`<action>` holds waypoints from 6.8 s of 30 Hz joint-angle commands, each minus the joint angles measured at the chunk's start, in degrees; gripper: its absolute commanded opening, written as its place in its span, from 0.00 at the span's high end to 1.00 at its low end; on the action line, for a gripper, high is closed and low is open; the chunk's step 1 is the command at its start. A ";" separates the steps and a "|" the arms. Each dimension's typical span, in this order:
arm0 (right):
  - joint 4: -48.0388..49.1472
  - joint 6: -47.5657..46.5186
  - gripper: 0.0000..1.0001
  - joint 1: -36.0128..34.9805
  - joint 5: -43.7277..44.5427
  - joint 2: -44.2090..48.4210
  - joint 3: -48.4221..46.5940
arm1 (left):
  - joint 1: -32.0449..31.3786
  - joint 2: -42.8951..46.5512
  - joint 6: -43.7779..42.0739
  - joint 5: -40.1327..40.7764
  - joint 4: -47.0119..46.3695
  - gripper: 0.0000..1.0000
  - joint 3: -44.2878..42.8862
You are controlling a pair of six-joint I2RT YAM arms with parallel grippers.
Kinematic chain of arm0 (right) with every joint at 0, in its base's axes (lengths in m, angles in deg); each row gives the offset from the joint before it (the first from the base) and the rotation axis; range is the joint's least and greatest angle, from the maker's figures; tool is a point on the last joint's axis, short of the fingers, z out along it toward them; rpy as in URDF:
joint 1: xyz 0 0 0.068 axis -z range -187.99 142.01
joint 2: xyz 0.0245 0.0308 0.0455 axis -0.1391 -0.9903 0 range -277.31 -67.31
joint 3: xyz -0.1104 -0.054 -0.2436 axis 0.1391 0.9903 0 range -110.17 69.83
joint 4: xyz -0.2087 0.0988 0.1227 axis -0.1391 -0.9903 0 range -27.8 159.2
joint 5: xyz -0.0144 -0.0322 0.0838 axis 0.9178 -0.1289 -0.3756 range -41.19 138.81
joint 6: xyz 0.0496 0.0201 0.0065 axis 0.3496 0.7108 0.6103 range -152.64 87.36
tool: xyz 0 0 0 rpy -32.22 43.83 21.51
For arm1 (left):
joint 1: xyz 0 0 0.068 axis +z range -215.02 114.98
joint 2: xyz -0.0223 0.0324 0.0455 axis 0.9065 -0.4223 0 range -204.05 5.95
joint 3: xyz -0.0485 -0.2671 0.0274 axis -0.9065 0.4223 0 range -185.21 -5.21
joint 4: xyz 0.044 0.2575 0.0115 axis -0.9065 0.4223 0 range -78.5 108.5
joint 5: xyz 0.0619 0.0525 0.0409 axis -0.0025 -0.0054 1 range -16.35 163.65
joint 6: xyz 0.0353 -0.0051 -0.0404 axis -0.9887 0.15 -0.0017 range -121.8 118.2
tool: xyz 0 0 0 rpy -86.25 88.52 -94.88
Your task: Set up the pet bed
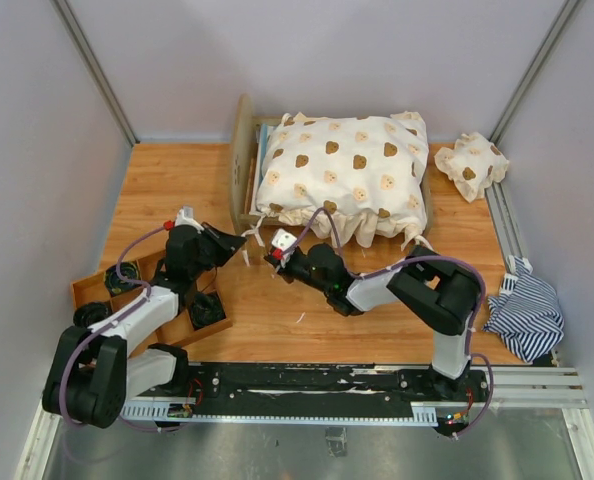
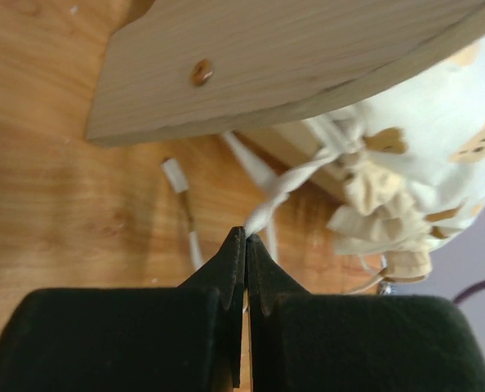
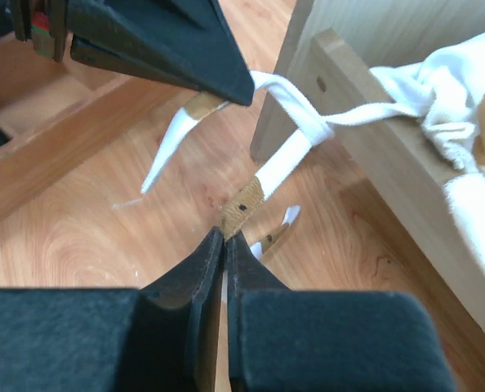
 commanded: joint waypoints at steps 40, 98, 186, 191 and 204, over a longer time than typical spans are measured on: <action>-88.69 85.04 0.60 -1.95 41.60 -5.56 -31.38 | 0.57 -4.43 -8.62 0.39 0.31 1.00 0.38; -19.35 -11.56 1.00 6.77 -2.47 10.63 -6.33 | -6.16 0.99 -36.67 -9.25 -13.61 0.61 2.71; -3.40 -15.33 1.00 8.68 -0.87 -3.28 -5.10 | -9.33 -15.13 -30.47 4.76 -13.89 0.56 -5.93; -4.08 -15.62 1.00 8.69 -1.21 -3.39 -5.47 | -9.40 -17.57 -31.12 4.60 -14.50 0.59 -7.74; -3.85 -19.30 1.00 8.85 2.33 -3.86 -5.67 | -9.33 -14.03 -30.59 4.78 -13.30 1.00 -5.92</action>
